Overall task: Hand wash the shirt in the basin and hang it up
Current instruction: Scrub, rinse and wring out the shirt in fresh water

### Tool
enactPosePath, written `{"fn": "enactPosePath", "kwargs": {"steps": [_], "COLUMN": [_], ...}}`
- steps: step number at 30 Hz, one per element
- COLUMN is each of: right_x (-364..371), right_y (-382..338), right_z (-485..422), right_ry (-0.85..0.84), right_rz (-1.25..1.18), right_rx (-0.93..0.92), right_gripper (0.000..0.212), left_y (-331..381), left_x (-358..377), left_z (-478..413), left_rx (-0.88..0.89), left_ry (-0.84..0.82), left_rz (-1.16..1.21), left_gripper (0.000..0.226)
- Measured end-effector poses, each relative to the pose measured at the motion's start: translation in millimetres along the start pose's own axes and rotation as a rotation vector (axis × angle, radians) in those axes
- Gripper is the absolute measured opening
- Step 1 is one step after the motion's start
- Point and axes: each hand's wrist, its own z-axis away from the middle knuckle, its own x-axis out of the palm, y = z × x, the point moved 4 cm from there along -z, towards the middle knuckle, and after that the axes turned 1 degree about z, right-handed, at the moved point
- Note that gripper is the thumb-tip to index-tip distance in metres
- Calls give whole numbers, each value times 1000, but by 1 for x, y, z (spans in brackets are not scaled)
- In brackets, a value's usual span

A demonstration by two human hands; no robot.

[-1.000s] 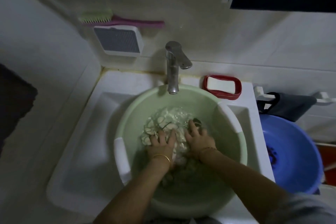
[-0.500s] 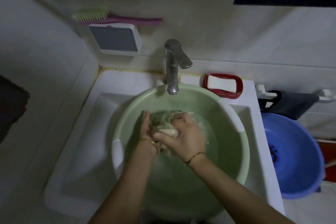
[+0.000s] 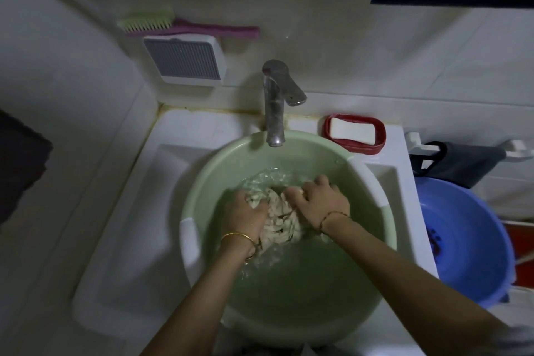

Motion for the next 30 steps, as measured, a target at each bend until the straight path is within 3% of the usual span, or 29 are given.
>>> {"fn": "enactPosePath", "kwargs": {"steps": [2, 4, 5, 7, 9, 11, 14, 18, 21, 25, 30], "right_x": [18, 30, 37, 51, 61, 57, 49, 75, 66, 62, 44], "right_y": [16, 22, 22, 16, 10, 15, 20, 11, 20, 14, 22], "right_z": [-3, -3, -1, 7, 10, 5, 2, 8, 2, 8, 6], "right_ry": [-98, -105, -111, -152, -177, -157, -188, -239, -233, -309, -228], "right_rz": [-10, 17, 32, 122, 280, 350, 418, 478, 414, 429, 73], "right_rx": [57, 89, 108, 105, -5, -53, 55, -182, -18, -114, 179], "right_gripper": [45, 40, 40, 48, 58, 59, 63, 61, 68, 77, 39], "left_y": [-9, -1, 8, 18, 13, -3, -24, -33, -27, -23, -17], "left_x": [8, 14, 19, 36, 56, 67, 72, 77, 74, 71, 53], "left_z": [2, 6, 7, 6, 2, -1, -5, -1, 3, 8, 10], "left_rx": [-14, 81, 178, 393, 532, 458, 279, 272, 300, 326, 301], "left_ry": [-234, -274, -237, -217, -314, -416, -487, -494, -456, -459, -516], "left_rz": [-427, -838, -920, -897, -852, -896, -970, -1169, -1192, -1120, -714], "left_gripper": [63, 73, 75, 75, 75, 80, 85, 80, 74, 69, 76]}}
